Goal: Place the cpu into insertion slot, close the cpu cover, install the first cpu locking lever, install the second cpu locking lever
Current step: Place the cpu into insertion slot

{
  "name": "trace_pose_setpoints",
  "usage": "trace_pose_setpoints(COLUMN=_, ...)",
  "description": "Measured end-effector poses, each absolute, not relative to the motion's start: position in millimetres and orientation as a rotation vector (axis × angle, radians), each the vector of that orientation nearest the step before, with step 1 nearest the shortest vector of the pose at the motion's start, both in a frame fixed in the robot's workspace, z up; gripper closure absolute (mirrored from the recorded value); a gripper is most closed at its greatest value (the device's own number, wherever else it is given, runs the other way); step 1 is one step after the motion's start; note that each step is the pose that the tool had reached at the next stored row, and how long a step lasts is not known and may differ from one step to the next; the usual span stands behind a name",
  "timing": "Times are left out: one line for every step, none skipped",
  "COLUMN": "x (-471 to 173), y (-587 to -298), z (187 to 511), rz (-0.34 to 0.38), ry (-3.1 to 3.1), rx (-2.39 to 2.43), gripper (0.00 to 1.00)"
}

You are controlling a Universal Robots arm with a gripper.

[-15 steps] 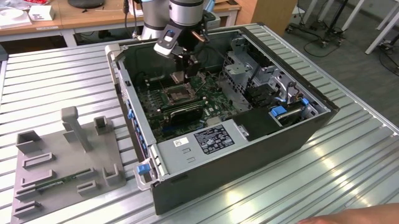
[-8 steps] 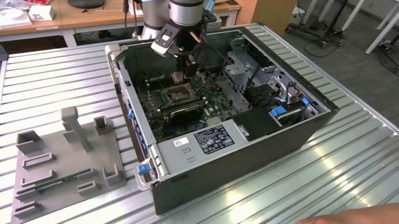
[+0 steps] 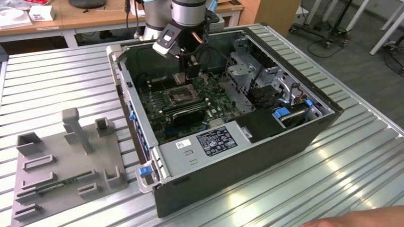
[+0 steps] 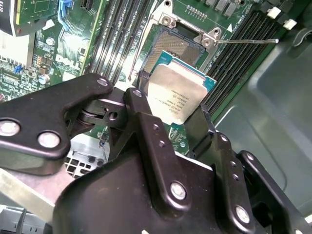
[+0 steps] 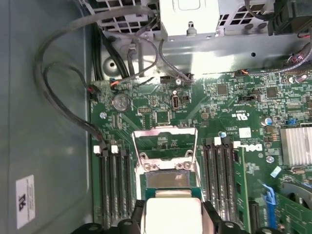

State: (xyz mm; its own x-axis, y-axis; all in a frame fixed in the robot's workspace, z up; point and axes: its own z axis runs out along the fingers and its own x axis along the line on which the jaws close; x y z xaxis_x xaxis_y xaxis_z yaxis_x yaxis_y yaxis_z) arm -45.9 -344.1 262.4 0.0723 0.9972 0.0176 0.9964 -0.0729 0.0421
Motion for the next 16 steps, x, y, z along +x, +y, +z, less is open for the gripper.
trace_pose_setpoints(x=-45.9, y=-344.1, z=262.3, rz=0.065, ry=2.134, rx=2.280, gripper=0.46)
trace_pose_setpoints(x=-45.9, y=-344.2, z=262.2, rz=0.066, ry=2.141, rx=2.273, gripper=0.46)
trace_pose_setpoints(x=-45.9, y=-344.2, z=262.1, rz=0.066, ry=2.148, rx=2.267, gripper=0.46)
trace_pose_setpoints(x=-45.9, y=-344.2, z=262.1, rz=0.066, ry=2.155, rx=2.260, gripper=0.46)
trace_pose_setpoints(x=-45.9, y=-344.2, z=262.0, rz=0.066, ry=2.158, rx=2.257, gripper=0.46)
trace_pose_setpoints(x=-45.9, y=-344.2, z=262.0, rz=0.066, ry=2.159, rx=2.257, gripper=0.46)
trace_pose_setpoints(x=-45.9, y=-344.2, z=262.0, rz=0.066, ry=2.159, rx=2.257, gripper=0.46)
trace_pose_setpoints(x=-45.9, y=-344.1, z=261.9, rz=0.067, ry=2.160, rx=2.257, gripper=0.46)
trace_pose_setpoints(x=-46.0, y=-344.2, z=261.6, rz=0.068, ry=2.160, rx=2.256, gripper=0.46)
trace_pose_setpoints(x=-46.2, y=-344.2, z=260.8, rz=0.069, ry=2.161, rx=2.255, gripper=0.46)
trace_pose_setpoints(x=-46.2, y=-344.2, z=259.8, rz=0.069, ry=2.162, rx=2.255, gripper=0.46)
trace_pose_setpoints(x=-46.3, y=-344.2, z=258.5, rz=0.069, ry=2.162, rx=2.254, gripper=0.46)
trace_pose_setpoints(x=-46.3, y=-344.2, z=257.2, rz=0.069, ry=2.162, rx=2.254, gripper=0.46)
trace_pose_setpoints(x=-46.4, y=-344.2, z=255.8, rz=0.069, ry=2.163, rx=2.253, gripper=0.46)
trace_pose_setpoints(x=-46.4, y=-344.3, z=254.5, rz=0.069, ry=2.163, rx=2.253, gripper=0.46)
trace_pose_setpoints(x=-46.4, y=-344.2, z=253.3, rz=0.069, ry=2.164, rx=2.253, gripper=0.46)
